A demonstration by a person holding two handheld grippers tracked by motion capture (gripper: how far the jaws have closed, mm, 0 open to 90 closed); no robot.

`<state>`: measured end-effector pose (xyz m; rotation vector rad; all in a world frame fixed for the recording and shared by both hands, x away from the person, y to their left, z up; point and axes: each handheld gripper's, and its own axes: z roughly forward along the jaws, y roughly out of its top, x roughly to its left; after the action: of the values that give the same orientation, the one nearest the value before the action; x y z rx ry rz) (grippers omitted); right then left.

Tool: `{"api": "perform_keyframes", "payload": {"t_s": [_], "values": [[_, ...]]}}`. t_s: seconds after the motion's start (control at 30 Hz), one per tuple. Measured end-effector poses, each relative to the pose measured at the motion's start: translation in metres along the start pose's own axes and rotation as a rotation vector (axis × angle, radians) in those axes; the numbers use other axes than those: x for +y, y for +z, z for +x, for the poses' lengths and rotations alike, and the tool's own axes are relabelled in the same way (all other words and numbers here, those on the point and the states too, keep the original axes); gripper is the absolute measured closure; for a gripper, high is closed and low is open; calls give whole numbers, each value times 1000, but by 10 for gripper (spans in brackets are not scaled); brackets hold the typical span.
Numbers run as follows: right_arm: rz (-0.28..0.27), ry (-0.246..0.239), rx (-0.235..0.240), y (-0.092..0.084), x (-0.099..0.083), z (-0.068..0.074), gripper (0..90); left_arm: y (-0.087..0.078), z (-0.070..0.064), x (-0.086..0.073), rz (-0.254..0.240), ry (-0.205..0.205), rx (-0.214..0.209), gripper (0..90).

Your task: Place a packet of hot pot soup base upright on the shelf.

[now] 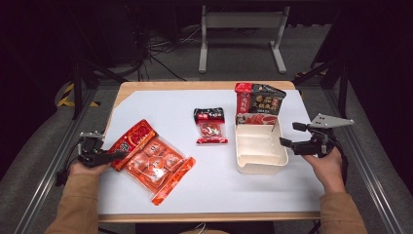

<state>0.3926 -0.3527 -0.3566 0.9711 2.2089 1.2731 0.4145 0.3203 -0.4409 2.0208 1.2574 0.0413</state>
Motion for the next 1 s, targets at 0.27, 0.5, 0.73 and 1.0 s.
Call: {"api": "perform_keyframes", "payload": {"t_s": [0.27,0.5,0.73,1.0], "values": [[23,-20,34,-1,0,3,386,-4,-5,2,-29,18,8,892],[9,-21,43,-5,1,3,500,-16,-13,8,-82,47,18,897],[-7,-12,39,-12,4,2,533,-32,-25,15,-145,95,26,897],[-32,-12,58,-18,8,5,577,-49,-44,23,-219,137,17,898]]}}
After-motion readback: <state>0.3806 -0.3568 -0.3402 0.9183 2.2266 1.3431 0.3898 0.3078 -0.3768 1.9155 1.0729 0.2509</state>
